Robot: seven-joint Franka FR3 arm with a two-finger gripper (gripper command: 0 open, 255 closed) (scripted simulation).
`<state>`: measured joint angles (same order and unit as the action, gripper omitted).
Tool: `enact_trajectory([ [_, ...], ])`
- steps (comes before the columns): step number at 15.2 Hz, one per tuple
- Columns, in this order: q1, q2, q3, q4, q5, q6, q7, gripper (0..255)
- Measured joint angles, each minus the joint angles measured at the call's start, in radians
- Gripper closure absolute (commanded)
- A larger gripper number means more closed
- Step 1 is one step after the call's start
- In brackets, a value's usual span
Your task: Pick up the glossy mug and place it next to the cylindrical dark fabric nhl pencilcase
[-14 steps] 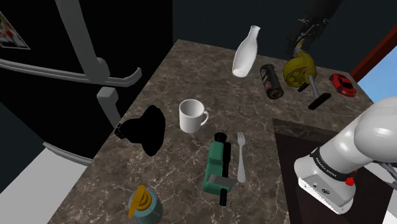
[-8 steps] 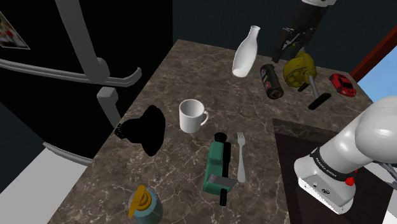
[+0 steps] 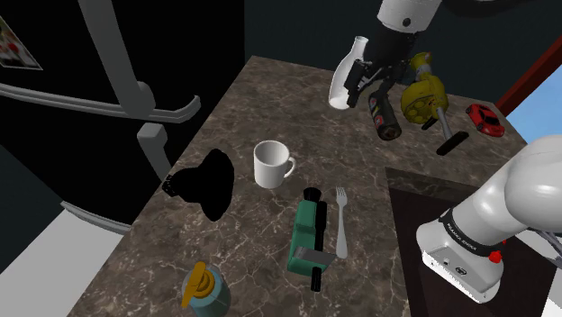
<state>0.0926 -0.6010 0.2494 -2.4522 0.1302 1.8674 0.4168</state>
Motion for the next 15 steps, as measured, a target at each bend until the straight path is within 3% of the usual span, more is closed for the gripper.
enact_trajectory([
  [8, 0.014, 0.222, 0.188, 0.087, 0.004, 0.148, 0.241, 0],
  [15, 0.009, 0.484, 0.334, 0.248, -0.116, 0.230, 0.495, 0],
])
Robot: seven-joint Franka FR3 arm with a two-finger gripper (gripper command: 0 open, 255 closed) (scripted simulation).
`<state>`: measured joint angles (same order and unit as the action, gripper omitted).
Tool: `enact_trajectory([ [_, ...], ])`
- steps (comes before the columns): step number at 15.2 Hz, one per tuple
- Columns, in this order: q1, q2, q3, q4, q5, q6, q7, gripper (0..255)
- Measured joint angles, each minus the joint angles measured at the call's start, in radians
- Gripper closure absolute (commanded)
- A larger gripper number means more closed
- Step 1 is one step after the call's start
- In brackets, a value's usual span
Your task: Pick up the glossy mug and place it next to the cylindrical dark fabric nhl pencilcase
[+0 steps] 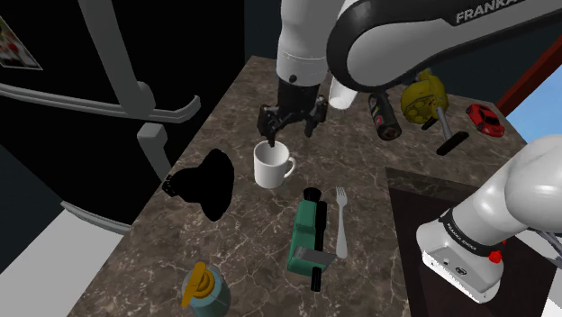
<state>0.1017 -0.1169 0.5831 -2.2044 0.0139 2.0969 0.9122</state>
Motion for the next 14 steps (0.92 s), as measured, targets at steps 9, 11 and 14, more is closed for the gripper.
enact_trajectory([
  [9, 0.062, 0.297, 0.051, 0.192, -0.216, 0.031, 0.264, 0],
  [11, 0.065, 0.315, 0.047, 0.180, -0.231, 0.056, 0.275, 0],
  [14, 0.068, 0.336, 0.040, 0.163, -0.251, 0.090, 0.288, 0],
])
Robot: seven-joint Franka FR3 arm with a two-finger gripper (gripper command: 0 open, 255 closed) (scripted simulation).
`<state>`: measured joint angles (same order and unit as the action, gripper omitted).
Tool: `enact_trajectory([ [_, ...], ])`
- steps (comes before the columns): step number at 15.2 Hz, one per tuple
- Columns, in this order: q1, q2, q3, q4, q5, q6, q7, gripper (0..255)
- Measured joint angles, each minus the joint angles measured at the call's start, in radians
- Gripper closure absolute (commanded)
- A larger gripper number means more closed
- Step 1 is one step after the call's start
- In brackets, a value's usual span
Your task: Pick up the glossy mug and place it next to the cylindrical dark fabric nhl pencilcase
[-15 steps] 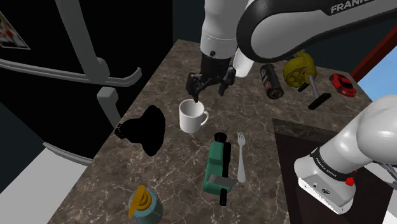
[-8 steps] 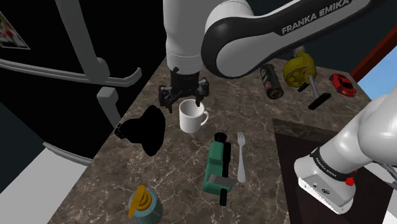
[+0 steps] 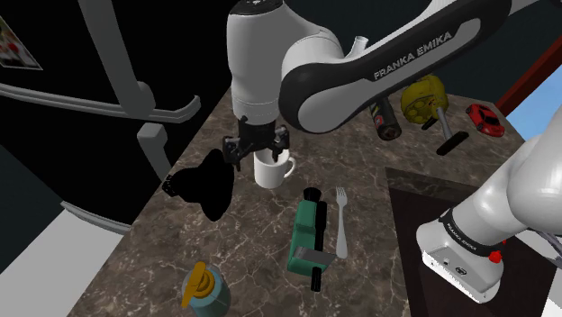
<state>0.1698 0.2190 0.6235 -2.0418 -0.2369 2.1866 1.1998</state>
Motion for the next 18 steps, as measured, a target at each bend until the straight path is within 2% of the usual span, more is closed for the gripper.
enact_trajectory([
  [6, 0.002, 0.006, -0.001, -0.001, -0.005, 0.006, 0.004, 0],
  [7, 0.002, 0.006, -0.001, -0.001, -0.005, 0.006, 0.004, 255],
  [18, 0.001, 0.003, 0.000, 0.003, -0.002, 0.000, 0.002, 255],
])
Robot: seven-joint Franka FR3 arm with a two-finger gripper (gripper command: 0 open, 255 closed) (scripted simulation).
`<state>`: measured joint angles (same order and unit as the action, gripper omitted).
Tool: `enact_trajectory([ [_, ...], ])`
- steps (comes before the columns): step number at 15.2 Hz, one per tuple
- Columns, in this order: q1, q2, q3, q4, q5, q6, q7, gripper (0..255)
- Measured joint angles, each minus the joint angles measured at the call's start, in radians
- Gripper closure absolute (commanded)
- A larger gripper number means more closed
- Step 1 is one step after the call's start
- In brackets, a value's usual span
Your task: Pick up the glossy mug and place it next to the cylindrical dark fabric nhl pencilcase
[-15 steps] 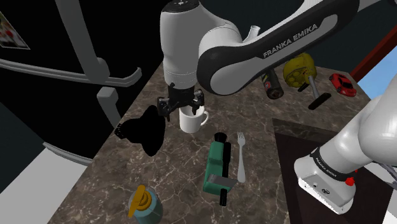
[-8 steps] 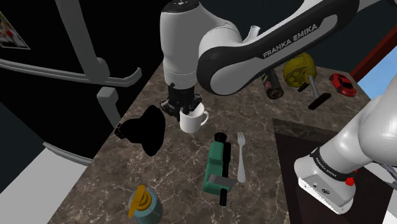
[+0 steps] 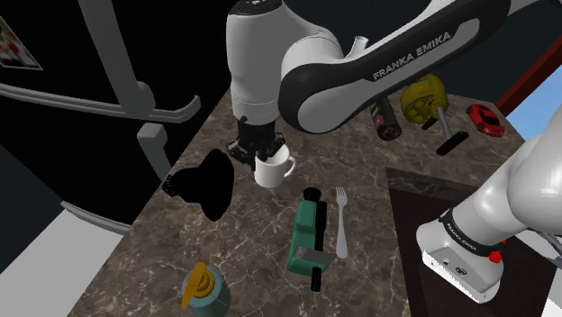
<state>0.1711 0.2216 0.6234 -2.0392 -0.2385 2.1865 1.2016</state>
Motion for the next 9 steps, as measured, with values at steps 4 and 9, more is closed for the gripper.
enact_trajectory([
  [4, -0.007, -0.030, 0.007, 0.020, 0.026, -0.042, -0.020, 255],
  [9, -0.014, -0.063, 0.014, 0.048, 0.054, -0.094, -0.041, 255],
])
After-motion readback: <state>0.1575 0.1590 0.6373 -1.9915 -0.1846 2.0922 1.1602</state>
